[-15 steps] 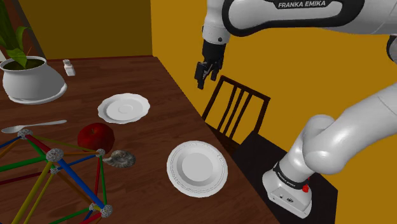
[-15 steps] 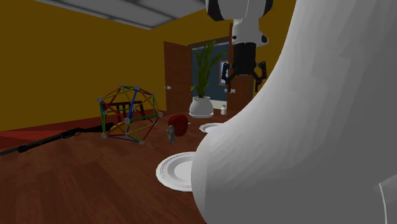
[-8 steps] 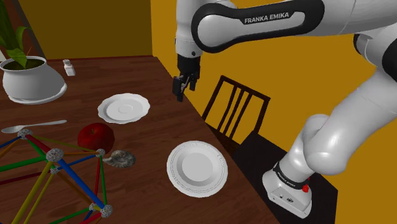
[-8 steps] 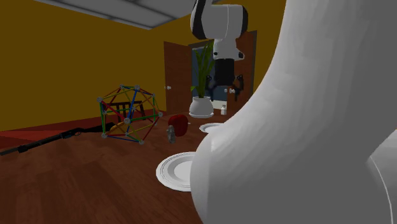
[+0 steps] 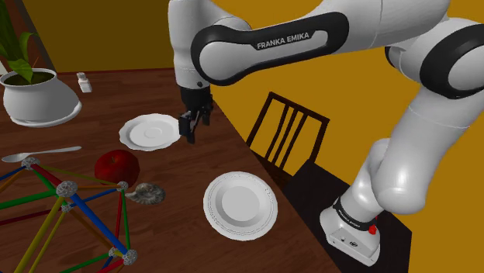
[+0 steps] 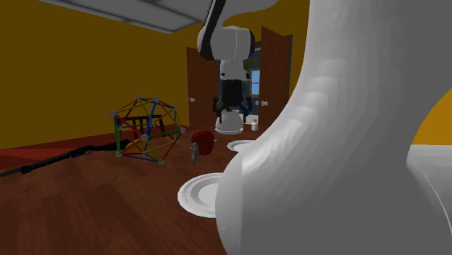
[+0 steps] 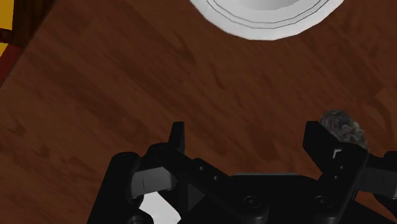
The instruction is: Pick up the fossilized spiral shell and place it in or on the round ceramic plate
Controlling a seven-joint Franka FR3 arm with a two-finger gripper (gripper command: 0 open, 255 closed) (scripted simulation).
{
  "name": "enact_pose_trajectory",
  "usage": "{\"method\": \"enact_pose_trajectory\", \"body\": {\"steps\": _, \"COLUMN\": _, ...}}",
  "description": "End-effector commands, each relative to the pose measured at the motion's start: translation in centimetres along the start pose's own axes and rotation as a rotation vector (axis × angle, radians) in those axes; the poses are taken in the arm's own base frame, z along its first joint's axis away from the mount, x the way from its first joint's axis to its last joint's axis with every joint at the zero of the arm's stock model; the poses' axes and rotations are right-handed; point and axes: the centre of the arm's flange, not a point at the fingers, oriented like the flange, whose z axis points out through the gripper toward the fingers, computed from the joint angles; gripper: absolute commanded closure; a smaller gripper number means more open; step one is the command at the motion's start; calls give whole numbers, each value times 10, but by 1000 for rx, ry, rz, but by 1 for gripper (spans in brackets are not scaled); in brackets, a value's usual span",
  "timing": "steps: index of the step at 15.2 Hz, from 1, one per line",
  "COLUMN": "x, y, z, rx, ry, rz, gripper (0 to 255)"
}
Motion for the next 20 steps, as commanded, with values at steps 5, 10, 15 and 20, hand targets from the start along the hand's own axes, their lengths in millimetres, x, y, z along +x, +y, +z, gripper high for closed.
{"method": "enact_pose_trajectory", "body": {"steps": 5, "x": 46, "y": -64, "z": 33, "rx": -7, "ry": -19, "rz": -116, "gripper": 0}}
{"method": "enact_pose_trajectory", "body": {"steps": 10, "x": 74, "y": -120, "z": 59, "rx": -14, "ry": -35, "rz": -212, "gripper": 0}}
{"method": "enact_pose_trajectory", "body": {"steps": 15, "x": 92, "y": -167, "z": 81, "rx": -19, "ry": -48, "rz": -289, "gripper": 0}}
{"method": "enact_pose_trajectory", "body": {"steps": 20, "x": 91, "y": -166, "z": 107, "rx": -19, "ry": -48, "rz": -289, "gripper": 0}}
